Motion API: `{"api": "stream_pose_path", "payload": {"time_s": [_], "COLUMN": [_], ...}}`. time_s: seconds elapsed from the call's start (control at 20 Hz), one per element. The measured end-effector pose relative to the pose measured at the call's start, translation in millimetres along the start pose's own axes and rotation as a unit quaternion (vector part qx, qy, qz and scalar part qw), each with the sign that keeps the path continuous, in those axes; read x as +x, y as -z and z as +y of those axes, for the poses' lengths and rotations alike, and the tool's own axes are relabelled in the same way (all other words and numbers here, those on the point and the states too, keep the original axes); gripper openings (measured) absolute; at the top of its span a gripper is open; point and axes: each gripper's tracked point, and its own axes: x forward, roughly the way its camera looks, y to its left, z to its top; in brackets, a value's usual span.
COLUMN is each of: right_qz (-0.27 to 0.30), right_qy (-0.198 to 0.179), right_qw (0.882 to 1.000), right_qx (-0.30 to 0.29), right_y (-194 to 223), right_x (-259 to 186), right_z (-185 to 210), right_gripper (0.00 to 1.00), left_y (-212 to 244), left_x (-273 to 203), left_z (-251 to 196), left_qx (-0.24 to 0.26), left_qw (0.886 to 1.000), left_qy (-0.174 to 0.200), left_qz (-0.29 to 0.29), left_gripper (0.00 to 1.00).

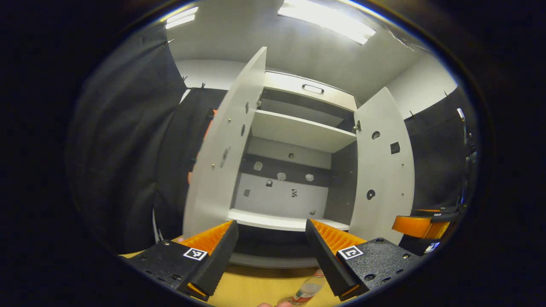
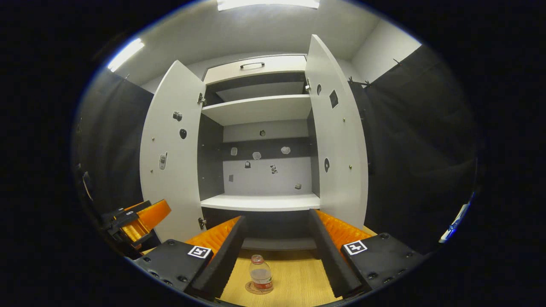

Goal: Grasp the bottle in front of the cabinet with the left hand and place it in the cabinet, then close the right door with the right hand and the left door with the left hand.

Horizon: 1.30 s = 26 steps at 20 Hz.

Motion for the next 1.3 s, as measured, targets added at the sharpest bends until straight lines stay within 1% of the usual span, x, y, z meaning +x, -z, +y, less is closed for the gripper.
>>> {"api": "stream_pose_path", "payload": {"time_s": [0.1, 0.15, 0.3, 0.45, 0.7, 0.8, 0.9, 0.95, 1.0, 1.05, 1.1, 1.2, 1.25, 1.3], "right_qz": [0.005, 0.008, 0.010, 0.011, 0.019, 0.026, 0.032, 0.034, 0.035, 0.037, 0.037, 0.031, 0.029, 0.028], "right_qy": [0.013, 0.019, 0.035, 0.051, 0.075, 0.078, 0.076, 0.074, 0.071, 0.065, 0.056, 0.042, 0.036, 0.030], "right_qw": [1.000, 1.000, 0.999, 0.998, 0.996, 0.996, 0.996, 0.996, 0.996, 0.996, 0.996, 0.998, 0.998, 0.998], "right_qx": [-0.010, -0.017, -0.026, -0.026, -0.036, -0.037, -0.042, -0.046, -0.051, -0.053, -0.051, -0.045, -0.042, -0.037], "right_y": [0, 0, -1, -2, 2, 4, 5, 5, 5, 5, 4, 1, 2, 3], "right_x": [-2, -4, -11, -17, -31, -30, -31, -31, -30, -28, -26, -18, -15, -11], "right_z": [-9, -14, -24, -35, -50, -52, -53, -53, -54, -55, -54, -59, -63, -67], "right_gripper": [0.97, 0.96, 0.96, 0.96, 0.96, 0.96, 0.97, 0.97, 0.97, 0.97, 0.97, 0.97, 0.96, 0.97], "left_y": [38, 62, 134, 196, 257, 281, 302, 314, 323, 317, 302, 240, 206, 175], "left_x": [15, 19, 34, 39, 35, 28, 18, 13, 9, 9, 9, 22, 31, 41], "left_z": [-42, -60, -85, -90, -68, -64, -63, -63, -67, -58, -55, -49, -48, -51], "left_qx": [-0.029, -0.033, -0.005, 0.020, 0.061, 0.060, 0.048, 0.041, 0.033, 0.049, 0.062, 0.092, 0.095, 0.087], "left_qw": [0.997, 0.994, 0.987, 0.982, 0.980, 0.977, 0.975, 0.973, 0.969, 0.969, 0.969, 0.977, 0.981, 0.986], "left_qy": [0.064, 0.089, 0.118, 0.114, 0.077, 0.075, 0.070, 0.067, 0.072, 0.053, 0.041, 0.017, 0.010, 0.005], "left_qz": [0.038, 0.061, 0.106, 0.148, 0.172, 0.191, 0.204, 0.217, 0.233, 0.237, 0.235, 0.191, 0.167, 0.145], "left_gripper": [0.96, 0.96, 0.96, 0.96, 0.96, 0.96, 0.96, 0.96, 0.96, 0.86, 0.75, 0.75, 0.74, 0.74]}}
